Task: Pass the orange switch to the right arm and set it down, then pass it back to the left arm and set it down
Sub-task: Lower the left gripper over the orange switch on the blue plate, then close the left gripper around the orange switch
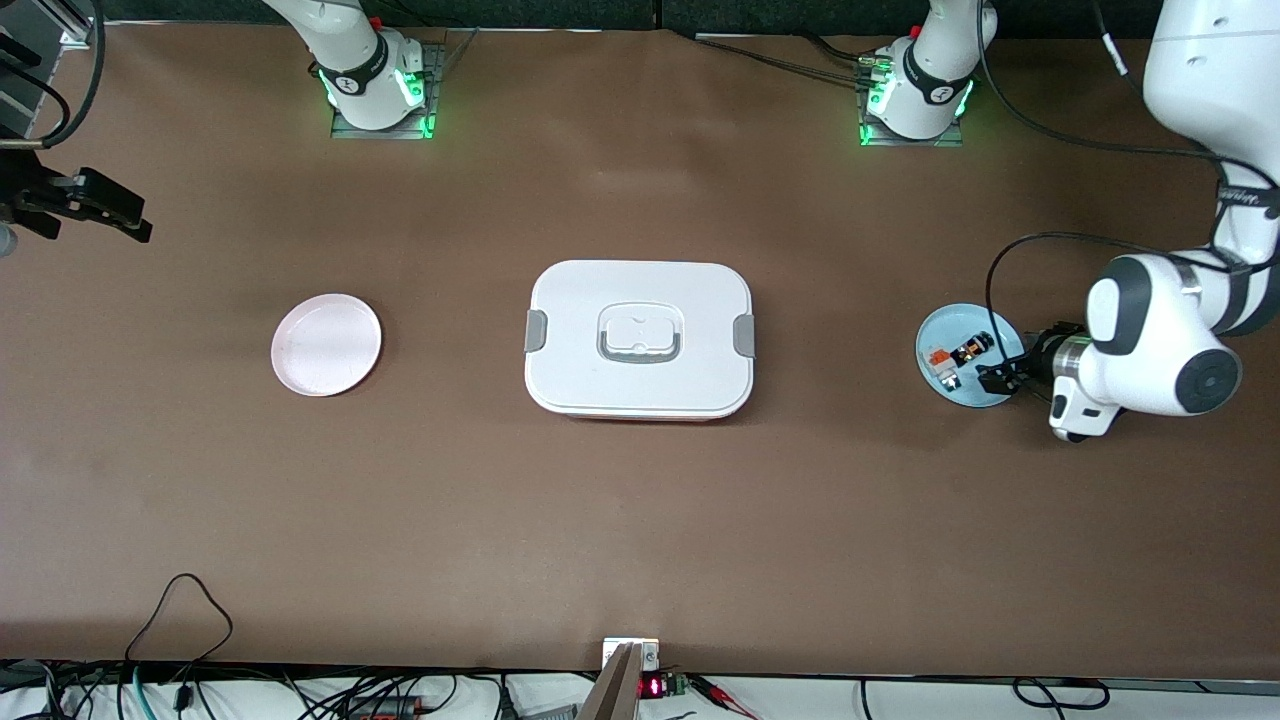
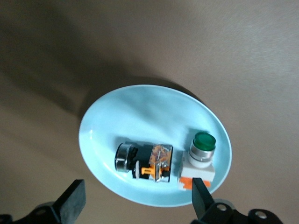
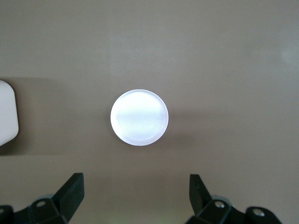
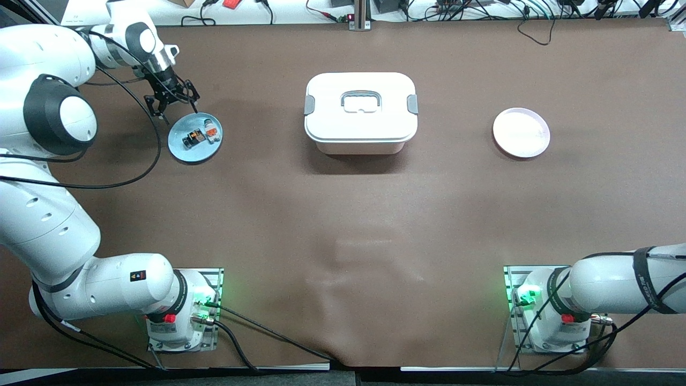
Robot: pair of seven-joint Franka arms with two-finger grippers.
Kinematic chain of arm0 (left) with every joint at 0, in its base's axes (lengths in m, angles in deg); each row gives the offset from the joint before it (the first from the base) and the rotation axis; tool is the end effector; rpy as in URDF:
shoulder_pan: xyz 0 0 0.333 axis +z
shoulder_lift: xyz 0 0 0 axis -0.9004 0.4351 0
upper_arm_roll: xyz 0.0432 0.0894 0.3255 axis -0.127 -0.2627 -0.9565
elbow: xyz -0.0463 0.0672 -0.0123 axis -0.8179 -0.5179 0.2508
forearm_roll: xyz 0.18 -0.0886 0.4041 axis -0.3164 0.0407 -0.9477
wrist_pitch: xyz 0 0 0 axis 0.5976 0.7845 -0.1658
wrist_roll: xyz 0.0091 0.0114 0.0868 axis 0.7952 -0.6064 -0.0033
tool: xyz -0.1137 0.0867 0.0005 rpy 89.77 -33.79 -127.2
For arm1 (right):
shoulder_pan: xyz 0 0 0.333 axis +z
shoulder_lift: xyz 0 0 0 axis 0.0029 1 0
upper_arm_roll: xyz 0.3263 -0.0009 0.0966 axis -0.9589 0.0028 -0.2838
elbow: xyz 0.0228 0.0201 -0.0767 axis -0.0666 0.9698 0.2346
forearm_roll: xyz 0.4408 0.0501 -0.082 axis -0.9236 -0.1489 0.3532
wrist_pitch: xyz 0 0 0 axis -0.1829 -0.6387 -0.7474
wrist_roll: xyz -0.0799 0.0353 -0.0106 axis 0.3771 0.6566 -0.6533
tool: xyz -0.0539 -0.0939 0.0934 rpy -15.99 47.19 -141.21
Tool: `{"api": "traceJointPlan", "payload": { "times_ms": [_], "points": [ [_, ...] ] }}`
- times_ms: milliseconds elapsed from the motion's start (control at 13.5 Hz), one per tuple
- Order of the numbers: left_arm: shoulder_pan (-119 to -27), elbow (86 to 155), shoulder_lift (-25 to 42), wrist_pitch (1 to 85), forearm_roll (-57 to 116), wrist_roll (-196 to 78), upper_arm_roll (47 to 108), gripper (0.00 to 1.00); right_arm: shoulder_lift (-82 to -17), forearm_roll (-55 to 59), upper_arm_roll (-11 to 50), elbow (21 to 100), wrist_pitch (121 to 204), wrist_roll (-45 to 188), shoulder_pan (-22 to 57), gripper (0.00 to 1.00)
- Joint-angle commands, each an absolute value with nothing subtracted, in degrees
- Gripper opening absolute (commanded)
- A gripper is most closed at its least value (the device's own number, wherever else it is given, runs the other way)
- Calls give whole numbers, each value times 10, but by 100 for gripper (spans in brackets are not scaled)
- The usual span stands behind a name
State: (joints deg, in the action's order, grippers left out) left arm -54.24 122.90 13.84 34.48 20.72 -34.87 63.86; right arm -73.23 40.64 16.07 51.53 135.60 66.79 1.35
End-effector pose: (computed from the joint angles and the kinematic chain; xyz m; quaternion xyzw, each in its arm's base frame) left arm 0.6438 0.0610 0.1748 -0.9281 -0.3060 0.2109 0.0244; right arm 0.6109 -0.0131 0.6089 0.9997 -0.0041 -0.0168 0.0186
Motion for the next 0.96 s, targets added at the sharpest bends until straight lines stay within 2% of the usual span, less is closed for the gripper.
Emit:
{"api": "traceJointPlan", "payload": {
  "times_ms": [0, 890],
  "points": [
    [-543, 1238, 144, 351, 213, -336, 641, 100, -739, 401, 155, 511, 1347, 663, 16, 100],
    [-546, 1323, 126, 420, 210, -338, 645, 100, -735, 394, 161, 512, 1342, 666, 12, 100]
  ]
}}
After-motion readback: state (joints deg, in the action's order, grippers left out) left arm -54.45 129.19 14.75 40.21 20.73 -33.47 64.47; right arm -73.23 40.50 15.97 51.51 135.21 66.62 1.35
